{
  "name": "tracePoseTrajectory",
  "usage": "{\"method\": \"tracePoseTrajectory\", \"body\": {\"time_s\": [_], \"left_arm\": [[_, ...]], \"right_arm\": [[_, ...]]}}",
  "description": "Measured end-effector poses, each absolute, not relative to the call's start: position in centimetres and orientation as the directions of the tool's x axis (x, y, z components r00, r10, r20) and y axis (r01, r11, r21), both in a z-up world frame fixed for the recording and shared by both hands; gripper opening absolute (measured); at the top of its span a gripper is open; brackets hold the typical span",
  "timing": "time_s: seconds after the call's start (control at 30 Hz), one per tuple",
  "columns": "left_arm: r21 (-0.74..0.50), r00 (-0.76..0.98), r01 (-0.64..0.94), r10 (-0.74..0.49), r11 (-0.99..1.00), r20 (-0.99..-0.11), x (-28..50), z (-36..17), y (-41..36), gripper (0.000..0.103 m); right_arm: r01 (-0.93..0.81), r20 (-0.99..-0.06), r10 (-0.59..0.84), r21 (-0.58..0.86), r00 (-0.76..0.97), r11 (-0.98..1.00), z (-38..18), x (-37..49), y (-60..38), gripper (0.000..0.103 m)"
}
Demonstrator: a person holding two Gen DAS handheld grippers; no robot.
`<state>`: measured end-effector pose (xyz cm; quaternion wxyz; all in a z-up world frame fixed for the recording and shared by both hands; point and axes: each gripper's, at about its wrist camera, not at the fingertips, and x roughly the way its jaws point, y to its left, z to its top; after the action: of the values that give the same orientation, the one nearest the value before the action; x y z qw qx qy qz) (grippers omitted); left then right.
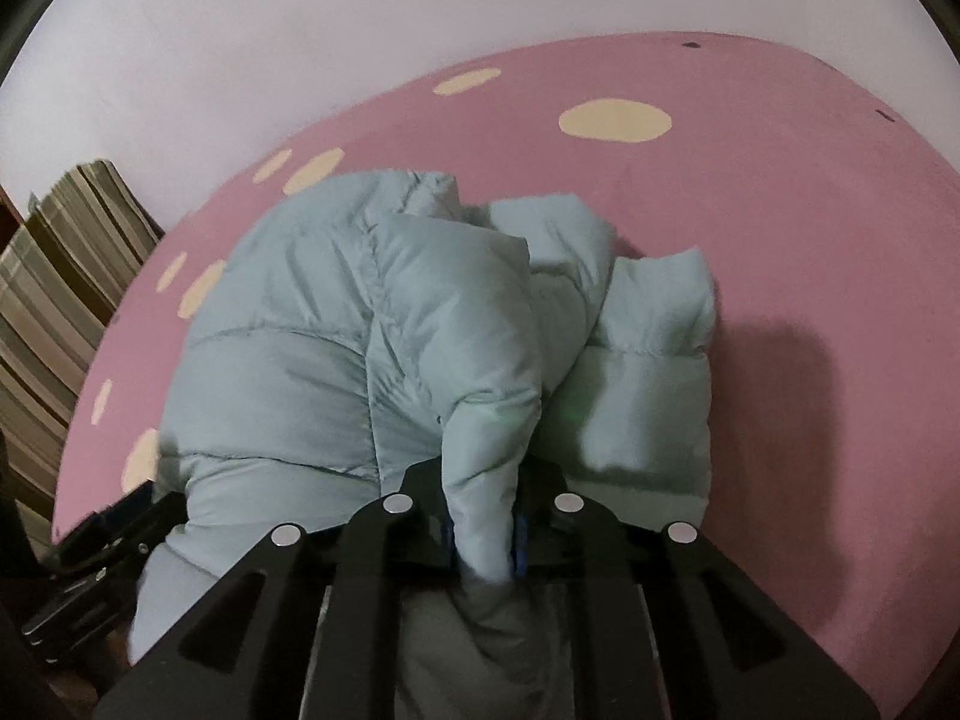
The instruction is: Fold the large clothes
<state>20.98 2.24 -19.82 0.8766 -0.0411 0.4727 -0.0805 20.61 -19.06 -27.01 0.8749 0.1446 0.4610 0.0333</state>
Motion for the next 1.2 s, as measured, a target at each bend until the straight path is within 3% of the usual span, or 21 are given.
{"method": "tracePoseTrajectory", "body": {"time_s": [0.2, 0.4, 0.57, 0.9, 1.2], "left_arm": [[-0.1, 0.505, 0.117, -0.146, 0.988, -0.85, 21.9, -21.8, 0.8, 0.072], [-0.149, 0.514, 0.13, -0.195, 0.98, -0.835, 21.8, -21.7, 1.2, 0.068], [-0.181, 0.539, 0.12, -0.217, 0.976, -0.813, 20.2, -19.6, 2.5, 0.068], [-0.142, 0.634, 0.11, -0.18, 0.984, -0.752, 16.3, -16.7, 4.2, 0.068], [-0.115, 0.566, 0.141, -0.175, 0.983, -0.806, 17.3, -19.9, 3.0, 0.069]], "right_arm": [[0.084, -0.809, 0.224, 0.318, 0.543, 0.944, -29.3, 21.5, -19.8, 0.014], [0.089, -0.8, 0.218, 0.319, 0.559, 0.944, -29.0, 21.2, -19.9, 0.015], [0.087, -0.8, 0.189, 0.287, 0.569, 0.954, -26.5, 19.7, -20.3, 0.03], [0.025, -0.74, 0.16, 0.233, 0.653, 0.972, -20.8, 13.7, -18.0, 0.03], [0.001, -0.828, 0.128, 0.153, 0.545, 0.988, -26.5, 14.1, -16.5, 0.028]]}}
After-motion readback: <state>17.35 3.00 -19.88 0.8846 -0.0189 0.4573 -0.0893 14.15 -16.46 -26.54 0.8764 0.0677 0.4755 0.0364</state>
